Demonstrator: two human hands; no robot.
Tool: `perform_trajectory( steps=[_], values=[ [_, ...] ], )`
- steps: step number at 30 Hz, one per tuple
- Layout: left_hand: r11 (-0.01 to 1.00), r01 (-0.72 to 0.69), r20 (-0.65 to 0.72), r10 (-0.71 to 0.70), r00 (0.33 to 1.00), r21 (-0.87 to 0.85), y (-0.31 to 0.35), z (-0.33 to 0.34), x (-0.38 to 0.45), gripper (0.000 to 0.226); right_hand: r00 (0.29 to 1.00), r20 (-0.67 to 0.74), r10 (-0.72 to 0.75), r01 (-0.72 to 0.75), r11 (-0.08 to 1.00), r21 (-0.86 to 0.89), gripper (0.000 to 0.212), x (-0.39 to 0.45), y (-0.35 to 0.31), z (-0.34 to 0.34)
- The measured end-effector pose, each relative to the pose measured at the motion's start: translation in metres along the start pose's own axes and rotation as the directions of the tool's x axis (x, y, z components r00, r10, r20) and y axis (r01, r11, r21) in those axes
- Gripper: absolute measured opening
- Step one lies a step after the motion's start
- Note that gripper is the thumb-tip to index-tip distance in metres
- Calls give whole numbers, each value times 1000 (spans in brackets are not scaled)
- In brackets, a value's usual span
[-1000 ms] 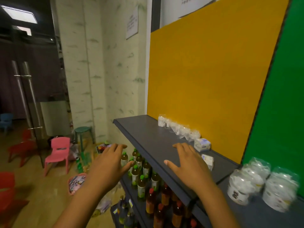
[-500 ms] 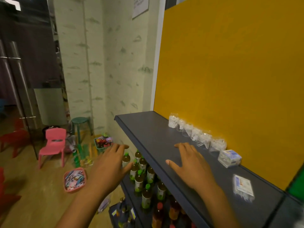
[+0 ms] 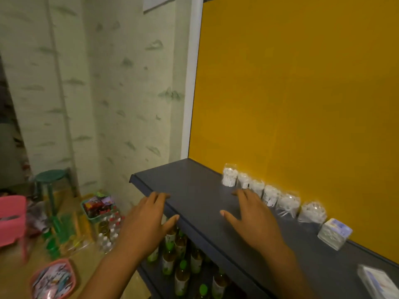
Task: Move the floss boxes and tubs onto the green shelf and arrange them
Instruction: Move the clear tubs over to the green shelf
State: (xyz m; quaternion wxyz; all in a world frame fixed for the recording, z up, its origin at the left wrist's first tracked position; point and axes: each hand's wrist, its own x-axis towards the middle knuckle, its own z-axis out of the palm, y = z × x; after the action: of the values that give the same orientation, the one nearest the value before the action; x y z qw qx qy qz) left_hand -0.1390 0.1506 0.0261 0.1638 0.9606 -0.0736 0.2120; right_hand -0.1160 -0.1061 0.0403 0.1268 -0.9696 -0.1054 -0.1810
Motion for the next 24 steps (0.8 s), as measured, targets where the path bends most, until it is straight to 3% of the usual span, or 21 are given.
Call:
perform_trajectory(
  steps=[8,18,24],
  values=[
    [990,-100,80,109,991,-100,-61,29,70,58,989,0,150,-150,988,-33,64,38,-19,34],
    [950,-230,116,258,959,-212,-51,76,158,57,950,-124,288,-302,947,-113,60,84,18,53],
    [907,-339,129,378,917,-249,-36,103,220,56,912,-205,355,-372,927,-52,57,125,47,69]
  ],
)
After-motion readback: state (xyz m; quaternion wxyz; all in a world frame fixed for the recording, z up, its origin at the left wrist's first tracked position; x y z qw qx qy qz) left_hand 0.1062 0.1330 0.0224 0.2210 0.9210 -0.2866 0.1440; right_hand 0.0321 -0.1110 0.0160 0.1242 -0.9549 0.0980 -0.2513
